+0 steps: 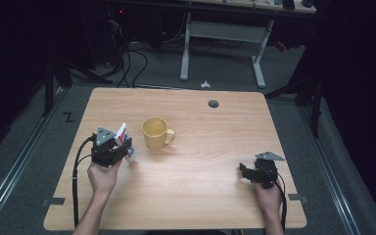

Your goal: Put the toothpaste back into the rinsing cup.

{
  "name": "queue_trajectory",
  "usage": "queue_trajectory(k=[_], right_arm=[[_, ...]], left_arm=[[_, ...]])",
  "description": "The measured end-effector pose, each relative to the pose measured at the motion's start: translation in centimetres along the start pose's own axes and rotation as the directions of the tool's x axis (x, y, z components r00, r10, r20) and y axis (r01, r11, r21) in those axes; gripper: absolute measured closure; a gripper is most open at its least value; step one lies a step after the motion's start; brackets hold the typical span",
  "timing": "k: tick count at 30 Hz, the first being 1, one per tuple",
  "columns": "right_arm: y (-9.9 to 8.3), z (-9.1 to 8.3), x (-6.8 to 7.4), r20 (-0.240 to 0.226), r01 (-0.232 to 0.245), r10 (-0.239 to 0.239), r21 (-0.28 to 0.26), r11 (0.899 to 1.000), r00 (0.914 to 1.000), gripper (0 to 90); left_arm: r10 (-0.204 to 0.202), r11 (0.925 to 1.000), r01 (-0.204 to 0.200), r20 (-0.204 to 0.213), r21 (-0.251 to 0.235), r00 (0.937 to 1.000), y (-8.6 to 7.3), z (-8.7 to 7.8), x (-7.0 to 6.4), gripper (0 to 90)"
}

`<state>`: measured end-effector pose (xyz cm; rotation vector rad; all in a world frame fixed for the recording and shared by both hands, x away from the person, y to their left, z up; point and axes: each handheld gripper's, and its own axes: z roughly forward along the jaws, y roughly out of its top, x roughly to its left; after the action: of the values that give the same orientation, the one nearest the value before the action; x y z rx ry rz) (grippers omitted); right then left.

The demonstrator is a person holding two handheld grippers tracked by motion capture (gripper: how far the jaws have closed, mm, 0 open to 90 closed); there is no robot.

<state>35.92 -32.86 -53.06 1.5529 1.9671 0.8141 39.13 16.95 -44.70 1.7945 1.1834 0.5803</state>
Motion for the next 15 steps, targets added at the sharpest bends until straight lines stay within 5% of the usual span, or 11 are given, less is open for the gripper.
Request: queue_trajectory(k=[15], right_arm=[[0.0,0.0,0.0,0.000,0.000,0.000,0.000,1.000,1.0000,24.6]], left_arm=[[0.003,0.9999,-0.002,0.045,-0.012,0.9990,1.1,-0.7,-0.3,67.4]])
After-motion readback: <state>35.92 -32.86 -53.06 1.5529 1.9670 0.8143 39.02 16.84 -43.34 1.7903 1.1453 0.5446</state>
